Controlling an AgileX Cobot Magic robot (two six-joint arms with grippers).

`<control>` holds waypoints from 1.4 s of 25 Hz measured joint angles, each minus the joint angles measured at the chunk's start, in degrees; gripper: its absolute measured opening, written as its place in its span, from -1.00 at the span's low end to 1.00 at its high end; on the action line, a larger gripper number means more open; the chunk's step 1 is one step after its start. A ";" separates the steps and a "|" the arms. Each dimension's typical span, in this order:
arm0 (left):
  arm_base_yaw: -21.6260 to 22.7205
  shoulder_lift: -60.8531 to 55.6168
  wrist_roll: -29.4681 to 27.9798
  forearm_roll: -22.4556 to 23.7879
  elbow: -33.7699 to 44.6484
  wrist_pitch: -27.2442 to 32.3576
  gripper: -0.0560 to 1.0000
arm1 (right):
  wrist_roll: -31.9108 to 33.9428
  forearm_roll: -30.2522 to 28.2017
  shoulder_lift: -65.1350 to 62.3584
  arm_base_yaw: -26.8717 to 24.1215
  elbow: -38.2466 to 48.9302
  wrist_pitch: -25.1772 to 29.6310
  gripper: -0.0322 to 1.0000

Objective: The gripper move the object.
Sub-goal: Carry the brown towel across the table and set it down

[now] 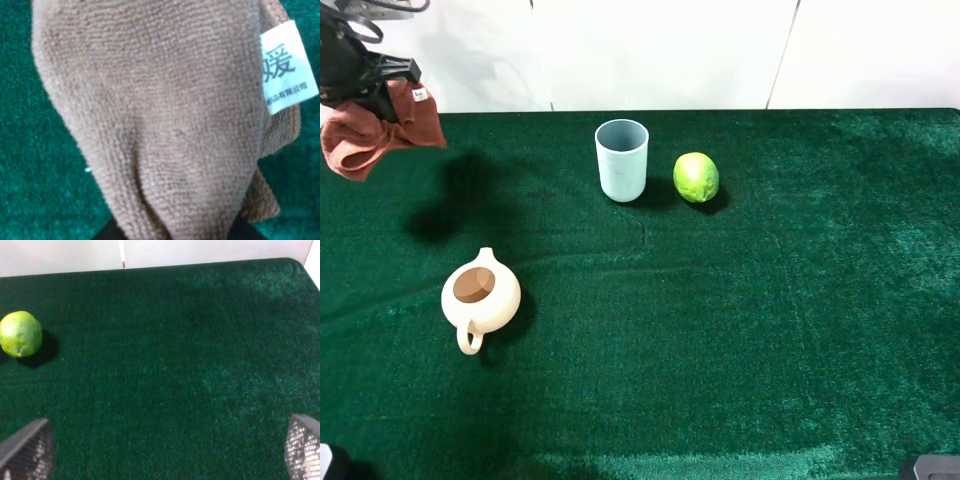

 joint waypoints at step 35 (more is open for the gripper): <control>-24.89 -1.86 -5.40 -2.41 -0.31 8.18 -0.54 | 0.00 0.00 0.00 0.00 0.00 0.00 0.40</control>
